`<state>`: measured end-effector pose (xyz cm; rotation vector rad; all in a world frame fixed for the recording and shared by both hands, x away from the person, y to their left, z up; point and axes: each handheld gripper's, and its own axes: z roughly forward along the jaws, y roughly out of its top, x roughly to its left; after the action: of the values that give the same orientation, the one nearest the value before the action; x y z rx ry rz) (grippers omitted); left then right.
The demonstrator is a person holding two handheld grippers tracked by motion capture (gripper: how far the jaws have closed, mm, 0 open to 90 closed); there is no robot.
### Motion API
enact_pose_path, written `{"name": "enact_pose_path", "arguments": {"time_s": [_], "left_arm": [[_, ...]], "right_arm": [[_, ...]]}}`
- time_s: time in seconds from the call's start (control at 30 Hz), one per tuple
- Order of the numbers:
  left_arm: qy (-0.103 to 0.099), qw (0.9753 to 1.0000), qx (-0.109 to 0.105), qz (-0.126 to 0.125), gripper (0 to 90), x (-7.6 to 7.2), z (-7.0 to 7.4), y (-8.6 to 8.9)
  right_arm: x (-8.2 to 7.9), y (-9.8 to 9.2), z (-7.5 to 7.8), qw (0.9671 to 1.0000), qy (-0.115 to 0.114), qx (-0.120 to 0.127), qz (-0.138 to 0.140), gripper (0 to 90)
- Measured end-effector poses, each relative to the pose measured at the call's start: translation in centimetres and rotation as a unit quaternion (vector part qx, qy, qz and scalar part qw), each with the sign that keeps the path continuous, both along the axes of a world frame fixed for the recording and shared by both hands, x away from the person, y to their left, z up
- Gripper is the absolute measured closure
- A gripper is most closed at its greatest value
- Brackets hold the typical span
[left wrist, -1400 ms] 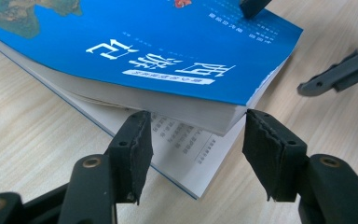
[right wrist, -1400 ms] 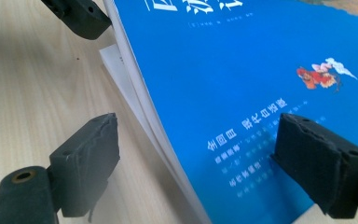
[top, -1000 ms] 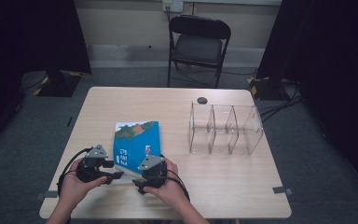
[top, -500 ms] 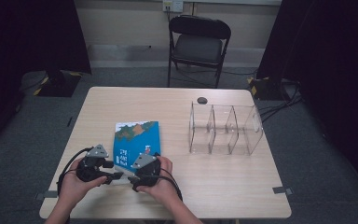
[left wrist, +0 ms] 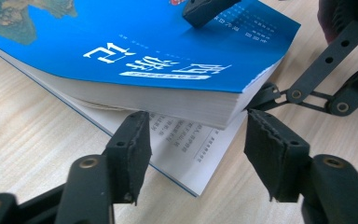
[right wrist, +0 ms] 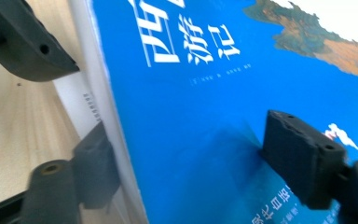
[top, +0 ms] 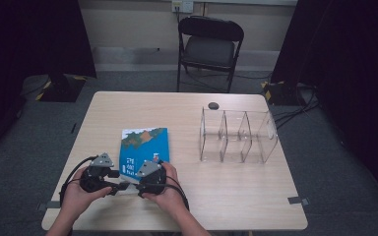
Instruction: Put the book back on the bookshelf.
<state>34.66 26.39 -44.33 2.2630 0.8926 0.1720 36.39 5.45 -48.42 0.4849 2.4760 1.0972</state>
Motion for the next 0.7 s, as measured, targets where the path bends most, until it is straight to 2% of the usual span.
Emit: {"name": "enact_pose_path", "arguments": {"time_s": [0.07, 0.13, 0.17, 0.33, 0.47, 0.53, 0.6, 0.7], "left_arm": [[-0.002, 1.0000, -0.004, 0.002, 37.8, -0.2, -0.2, 0.1], [-0.008, 0.9999, -0.003, 0.005, 32.6, -0.4, -0.5, 0.1], [-0.012, 0.9999, -0.003, 0.006, 30.5, -0.6, -0.6, 0.2], [-0.016, 0.9998, 0.000, 0.011, 25.4, -1.5, -1.0, 0.8], [-0.010, 0.9998, 0.003, 0.018, 25.0, -2.4, -1.6, 1.3], [-0.006, 0.9998, 0.003, 0.017, 24.2, -2.8, -1.9, 1.6], [-0.001, 0.9998, 0.011, 0.017, 23.3, -3.1, -2.3, 1.9], [0.001, 0.9998, 0.011, 0.019, 22.2, -3.6, -2.8, 2.1]], "right_arm": [[0.1, 0.0, 0.1, 1.0000, 0.002, -0.002, 0.003, 27.8], [0.2, -0.1, 0.3, 0.9999, 0.011, 0.003, 0.008, 34.6], [0.2, -0.1, 0.4, 0.9999, 0.013, 0.002, 0.009, 34.8], [0.4, 0.1, 0.7, 0.9997, 0.014, -0.012, 0.015, 39.1], [0.6, -0.1, 1.0, 0.9994, 0.025, -0.008, 0.022, 44.8], [0.7, -0.2, 1.2, 0.9990, 0.041, -0.002, 0.020, 47.8], [0.8, -0.2, 1.3, 0.9989, 0.041, -0.004, 0.021, 51.0], [0.7, -0.2, 1.4, 0.9990, 0.037, -0.004, 0.024, 55.7]]}}
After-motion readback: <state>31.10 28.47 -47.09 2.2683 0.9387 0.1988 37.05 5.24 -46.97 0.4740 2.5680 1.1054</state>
